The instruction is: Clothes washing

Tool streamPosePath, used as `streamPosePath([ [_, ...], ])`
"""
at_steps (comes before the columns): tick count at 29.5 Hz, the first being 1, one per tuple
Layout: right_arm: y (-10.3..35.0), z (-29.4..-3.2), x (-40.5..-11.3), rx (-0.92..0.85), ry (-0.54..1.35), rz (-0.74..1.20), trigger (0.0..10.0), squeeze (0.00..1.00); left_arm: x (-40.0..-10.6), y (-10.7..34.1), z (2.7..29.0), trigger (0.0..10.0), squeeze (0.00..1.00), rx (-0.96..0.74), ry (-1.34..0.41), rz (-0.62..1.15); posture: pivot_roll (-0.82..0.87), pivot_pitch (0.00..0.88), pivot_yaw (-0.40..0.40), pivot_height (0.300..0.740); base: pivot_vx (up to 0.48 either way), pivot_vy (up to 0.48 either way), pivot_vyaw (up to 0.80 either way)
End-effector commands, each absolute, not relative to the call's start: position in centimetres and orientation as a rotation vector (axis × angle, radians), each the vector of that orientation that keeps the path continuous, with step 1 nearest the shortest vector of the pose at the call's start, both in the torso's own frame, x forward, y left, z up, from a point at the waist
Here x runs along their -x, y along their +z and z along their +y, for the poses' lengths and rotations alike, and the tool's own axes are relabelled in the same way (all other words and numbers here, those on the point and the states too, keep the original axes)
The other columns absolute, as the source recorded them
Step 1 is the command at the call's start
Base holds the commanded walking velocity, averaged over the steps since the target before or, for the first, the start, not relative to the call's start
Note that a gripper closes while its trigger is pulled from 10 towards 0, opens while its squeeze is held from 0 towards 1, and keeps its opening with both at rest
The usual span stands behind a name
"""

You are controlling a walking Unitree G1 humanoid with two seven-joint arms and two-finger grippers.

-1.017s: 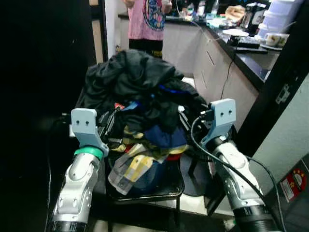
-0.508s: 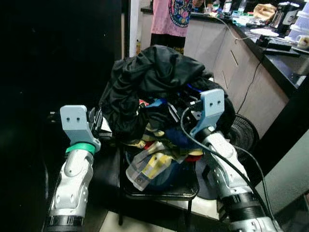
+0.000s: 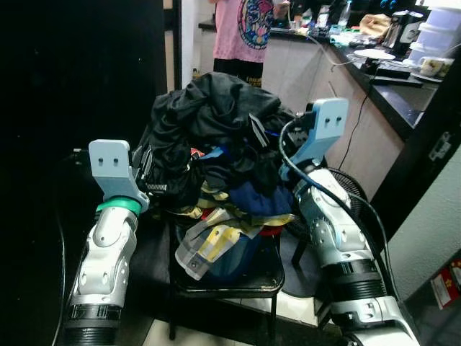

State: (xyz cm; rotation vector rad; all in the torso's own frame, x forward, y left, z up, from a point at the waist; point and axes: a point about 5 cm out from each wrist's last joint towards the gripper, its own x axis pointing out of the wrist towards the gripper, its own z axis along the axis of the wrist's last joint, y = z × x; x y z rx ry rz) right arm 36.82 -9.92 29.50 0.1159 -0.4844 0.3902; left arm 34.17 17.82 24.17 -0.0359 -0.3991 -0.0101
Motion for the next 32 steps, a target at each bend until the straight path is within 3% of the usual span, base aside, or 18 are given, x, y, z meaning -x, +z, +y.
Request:
streamPosePath([
  [1,29.5,-10.1,-37.1,-0.099,0.375,-0.476,10.0,0.0,-34.3,23.9,17.7,10.0,0.0,0.022,-0.023,-0.372,-0.01,0.003,-0.068,0.74,0.0,0.0,0.0],
  [6,28.7,-10.1,-36.9,-0.013,0.391,-0.458,10.0,0.0,-33.9,23.5,17.5,10.0,0.0,0.0,-0.031,-0.37,0.01,0.0,-0.057,0.74,0.0,0.0,0.0],
  [9,25.8,-10.4,-36.3,0.032,0.377,-0.412,10.0,0.0,-33.6,22.8,17.6,10.0,0.0,-0.01,-0.052,-0.351,0.03,0.0,-0.008,0.74,0.0,0.0,0.0],
  [13,22.0,-11.9,-35.2,0.061,0.304,-0.377,10.0,0.0,-32.7,20.3,18.6,10.0,0.0,-0.066,-0.106,-0.306,0.03,0.0,0.064,0.74,0.0,0.0,0.0],
  [15,19.8,-14.3,-33.8,0.021,0.21,-0.359,10.0,0.0,-31.3,18.4,20.4,10.0,0.0,-0.077,-0.087,-0.266,0.04,0.0,0.098,0.74,0.0,0.0,0.0],
  [20,18.9,-16.3,-32.5,-0.054,0.134,-0.343,10.0,0.0,-30.7,18.5,21.3,10.0,0.0,-0.043,-0.046,-0.267,0.05,0.0,0.105,0.74,0.0,0.0,0.0],
  [24,18.3,-16.9,-32.0,-0.078,0.099,-0.322,10.0,0.0,-31.0,19.0,20.7,10.0,0.0,-0.015,-0.079,-0.272,0.05,0.0,0.115,0.74,0.0,0.0,0.0],
  [27,17.9,-16.0,-32.1,-0.054,0.123,-0.294,10.0,0.0,-31.4,19.0,19.0,10.0,0.0,0.02,-0.151,-0.254,0.04,0.0,0.113,0.74,0.0,0.0,0.0],
  [32,17.8,-15.4,-32.3,-0.047,0.139,-0.282,10.0,0.0,-31.5,18.9,18.1,10.0,0.0,0.03,-0.163,-0.26,0.04,0.0,0.103,0.74,0.0,0.0,0.0],
])
